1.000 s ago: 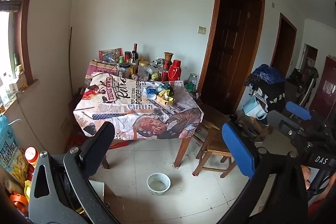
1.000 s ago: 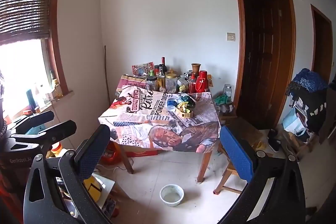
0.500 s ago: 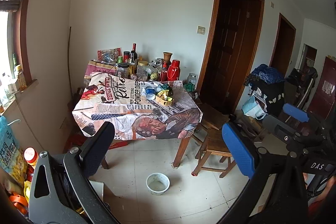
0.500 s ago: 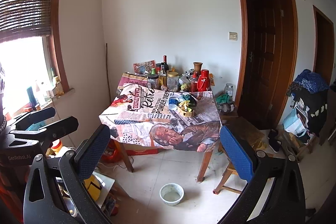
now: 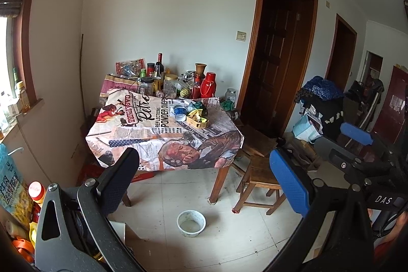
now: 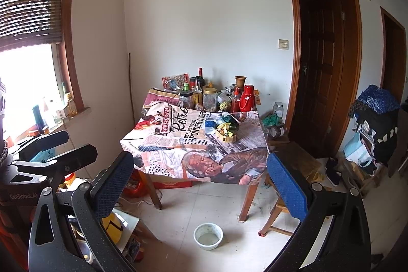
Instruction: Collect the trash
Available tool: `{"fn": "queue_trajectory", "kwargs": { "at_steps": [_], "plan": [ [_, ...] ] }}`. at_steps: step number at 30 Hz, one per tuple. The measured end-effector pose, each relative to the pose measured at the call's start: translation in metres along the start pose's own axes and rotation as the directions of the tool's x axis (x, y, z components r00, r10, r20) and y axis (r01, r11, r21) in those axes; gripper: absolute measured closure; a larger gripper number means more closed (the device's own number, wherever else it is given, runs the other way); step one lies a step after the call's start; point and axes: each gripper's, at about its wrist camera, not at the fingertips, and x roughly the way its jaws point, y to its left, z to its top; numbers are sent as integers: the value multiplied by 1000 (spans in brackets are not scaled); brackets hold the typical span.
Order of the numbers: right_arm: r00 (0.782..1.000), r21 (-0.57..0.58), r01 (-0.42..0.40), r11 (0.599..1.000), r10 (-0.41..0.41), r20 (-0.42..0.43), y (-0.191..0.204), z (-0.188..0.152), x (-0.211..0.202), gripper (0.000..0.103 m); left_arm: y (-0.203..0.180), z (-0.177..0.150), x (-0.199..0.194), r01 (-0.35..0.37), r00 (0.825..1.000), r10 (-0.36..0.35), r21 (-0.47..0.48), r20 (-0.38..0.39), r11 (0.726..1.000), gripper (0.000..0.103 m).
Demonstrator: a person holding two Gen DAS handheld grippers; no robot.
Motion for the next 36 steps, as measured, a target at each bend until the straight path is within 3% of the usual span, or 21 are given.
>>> {"fn": "queue_trajectory", "kwargs": {
  "at_steps": [36],
  "plan": [
    [1000,1,-20,1000,20,1,-8,0,4,0,-4,3,9,-18,1000,18,10,-5,1000,0]
  ]
}}
